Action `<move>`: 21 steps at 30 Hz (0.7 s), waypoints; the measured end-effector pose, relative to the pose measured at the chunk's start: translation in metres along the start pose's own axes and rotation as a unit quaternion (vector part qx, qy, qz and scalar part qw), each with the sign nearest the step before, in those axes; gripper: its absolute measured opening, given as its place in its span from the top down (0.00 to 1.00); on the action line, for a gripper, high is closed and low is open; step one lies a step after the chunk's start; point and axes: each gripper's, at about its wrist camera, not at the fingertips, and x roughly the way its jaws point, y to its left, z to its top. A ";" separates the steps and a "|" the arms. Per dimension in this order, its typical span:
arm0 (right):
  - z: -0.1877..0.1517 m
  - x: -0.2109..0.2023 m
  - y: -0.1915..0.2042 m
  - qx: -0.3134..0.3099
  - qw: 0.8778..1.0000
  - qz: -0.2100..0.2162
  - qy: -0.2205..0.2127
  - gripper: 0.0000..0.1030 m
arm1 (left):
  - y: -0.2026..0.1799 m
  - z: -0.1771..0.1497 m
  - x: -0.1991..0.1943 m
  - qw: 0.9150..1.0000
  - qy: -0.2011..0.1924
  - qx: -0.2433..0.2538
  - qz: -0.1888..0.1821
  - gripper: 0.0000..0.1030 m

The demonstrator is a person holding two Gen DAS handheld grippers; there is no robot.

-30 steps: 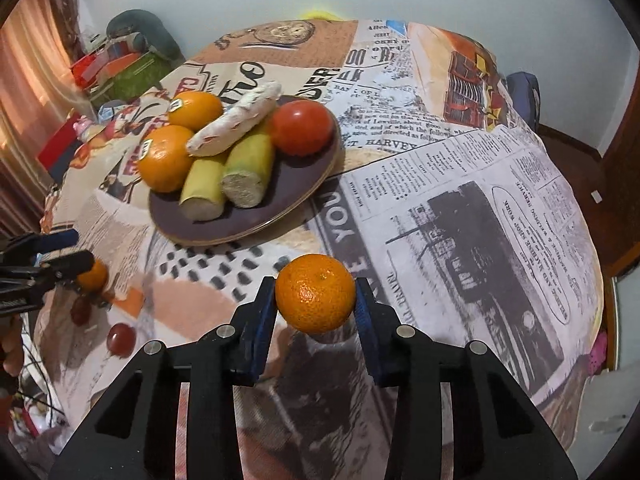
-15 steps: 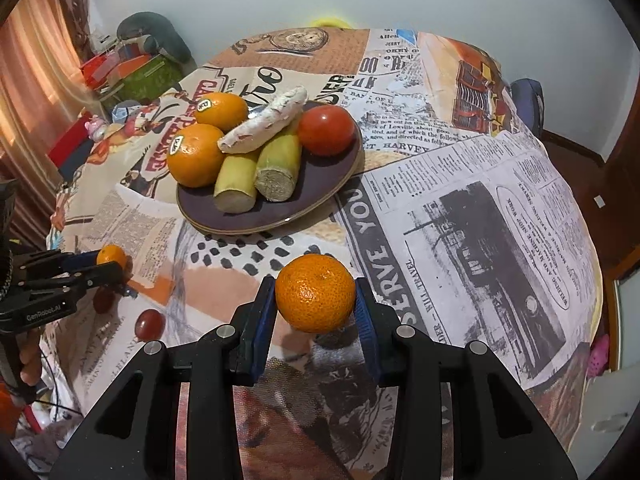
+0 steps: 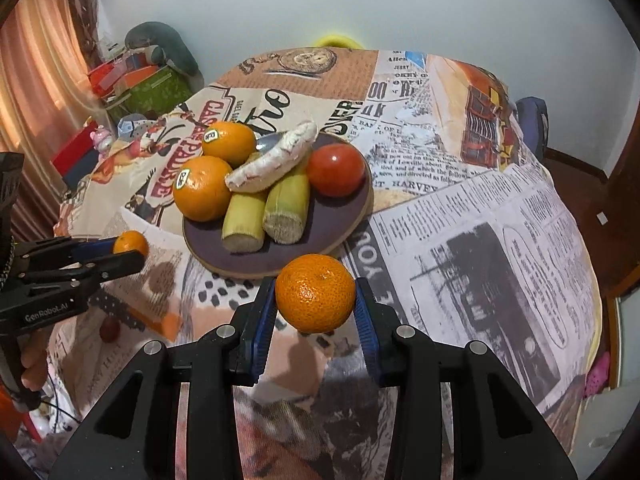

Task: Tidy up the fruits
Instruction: 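Grasp a small mandarin with the left tool while the right tool grasps another mandarin, then lower the mandarin onto the plate with the left tool while the right tool places its mandarin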

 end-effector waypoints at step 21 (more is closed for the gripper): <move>0.032 0.046 -0.015 0.013 1.000 0.010 -0.002 0.66 | -0.017 0.030 0.048 1.000 0.016 0.005 -0.010 0.67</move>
